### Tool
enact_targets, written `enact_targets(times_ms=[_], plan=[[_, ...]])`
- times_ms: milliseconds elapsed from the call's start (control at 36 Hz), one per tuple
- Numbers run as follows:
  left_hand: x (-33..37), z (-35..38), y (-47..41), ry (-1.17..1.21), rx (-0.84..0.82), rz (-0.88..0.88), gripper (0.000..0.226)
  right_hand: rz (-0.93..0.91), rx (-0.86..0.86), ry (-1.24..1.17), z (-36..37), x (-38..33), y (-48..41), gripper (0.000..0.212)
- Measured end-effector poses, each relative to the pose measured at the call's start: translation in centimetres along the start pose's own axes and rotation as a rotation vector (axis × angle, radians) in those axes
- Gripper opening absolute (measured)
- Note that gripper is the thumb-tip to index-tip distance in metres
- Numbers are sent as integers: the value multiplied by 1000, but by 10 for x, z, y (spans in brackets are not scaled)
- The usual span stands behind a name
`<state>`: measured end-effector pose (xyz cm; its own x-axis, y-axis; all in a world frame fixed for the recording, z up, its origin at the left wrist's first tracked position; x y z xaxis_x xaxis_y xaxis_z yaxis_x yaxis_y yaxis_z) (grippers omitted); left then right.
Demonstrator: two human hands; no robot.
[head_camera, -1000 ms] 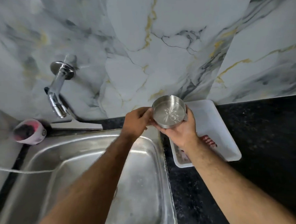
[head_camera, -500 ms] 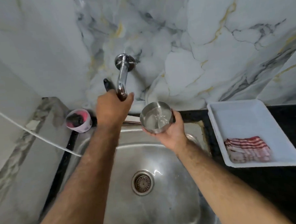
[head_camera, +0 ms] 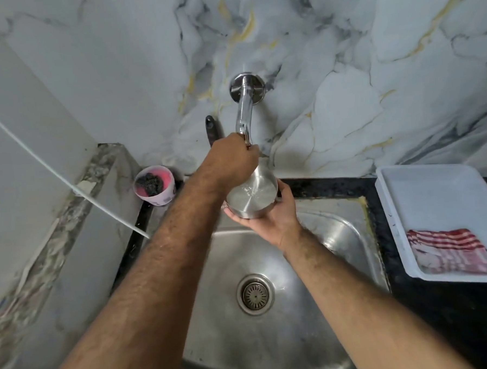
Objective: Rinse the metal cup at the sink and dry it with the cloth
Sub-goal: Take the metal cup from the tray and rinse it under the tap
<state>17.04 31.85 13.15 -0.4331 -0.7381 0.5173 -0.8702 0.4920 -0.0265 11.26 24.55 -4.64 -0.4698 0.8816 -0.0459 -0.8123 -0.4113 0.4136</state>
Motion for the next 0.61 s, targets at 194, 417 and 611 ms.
enact_targets(times_ms=[194, 417, 611], plan=[[-11, -2, -3, 46, -49, 93, 34, 22, -32, -25, 4, 8, 0, 72], [-13, 1, -1, 47, -25, 99, 38, 55, -170, -94, 5, 12, -6, 70], [-16, 3, 0, 73, 0, 109, 42, 7, -252, -107, 12, 20, -13, 63]])
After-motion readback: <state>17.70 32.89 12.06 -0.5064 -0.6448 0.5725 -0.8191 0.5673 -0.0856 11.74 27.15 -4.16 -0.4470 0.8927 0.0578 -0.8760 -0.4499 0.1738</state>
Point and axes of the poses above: each hand's wrist, its own y-axis away from the middle knuckle, its own z-axis out of the palm, x = y × z, the point moved 3 cm from there along -y, towards the middle knuckle, and after that the axes turned 14 degrees about z, right-handed, at the moved point
